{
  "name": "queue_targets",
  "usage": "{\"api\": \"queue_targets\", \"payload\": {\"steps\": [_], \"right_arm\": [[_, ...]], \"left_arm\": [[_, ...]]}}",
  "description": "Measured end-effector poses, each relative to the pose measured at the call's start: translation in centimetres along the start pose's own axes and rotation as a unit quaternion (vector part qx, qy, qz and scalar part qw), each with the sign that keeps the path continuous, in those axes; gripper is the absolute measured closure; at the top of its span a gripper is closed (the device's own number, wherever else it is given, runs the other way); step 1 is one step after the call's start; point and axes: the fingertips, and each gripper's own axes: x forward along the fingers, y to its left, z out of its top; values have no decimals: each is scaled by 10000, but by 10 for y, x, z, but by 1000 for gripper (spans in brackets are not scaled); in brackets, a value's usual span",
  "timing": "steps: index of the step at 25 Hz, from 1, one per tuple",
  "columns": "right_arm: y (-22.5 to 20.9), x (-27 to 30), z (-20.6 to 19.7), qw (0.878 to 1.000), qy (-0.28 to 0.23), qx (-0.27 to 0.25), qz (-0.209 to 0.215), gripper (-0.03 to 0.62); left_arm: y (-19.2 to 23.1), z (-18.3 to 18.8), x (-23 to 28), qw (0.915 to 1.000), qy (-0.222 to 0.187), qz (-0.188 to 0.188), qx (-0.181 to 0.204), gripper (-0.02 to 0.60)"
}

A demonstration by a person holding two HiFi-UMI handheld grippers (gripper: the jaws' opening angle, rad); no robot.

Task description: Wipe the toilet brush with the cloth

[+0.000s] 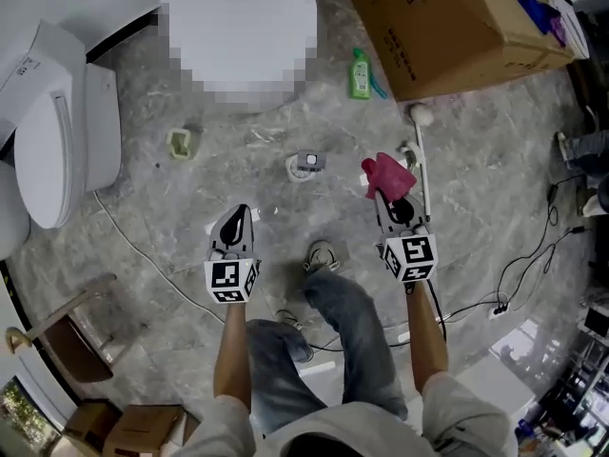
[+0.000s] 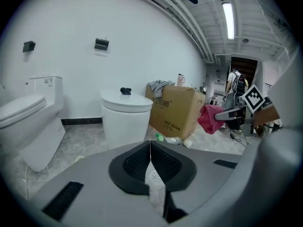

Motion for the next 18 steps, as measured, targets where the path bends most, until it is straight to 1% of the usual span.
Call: {"api": "queue_targets", "payload": {"steps": [2,4,9,14,18], "right_arm": [[7,-16,22,10000,56,-9,32,499],[13,-34,46,9999,99,-39,37,499],[17,-73,112,9999,88,-133,-46,499],[17,-113,180,9996,-108,-70,-235,500],[19,-142,222,9993,-260,-45,-278,500]], "left_arm": [[3,29,-18,9999,-18,105,39,560],[6,60,-35,9998,-75,166,-2,560],[5,141,-67,9998,-136,153,17,560],[1,222,-107,9994,-268,146,130,560],[-5,270,-135,9990,-336,252,128,561]]}}
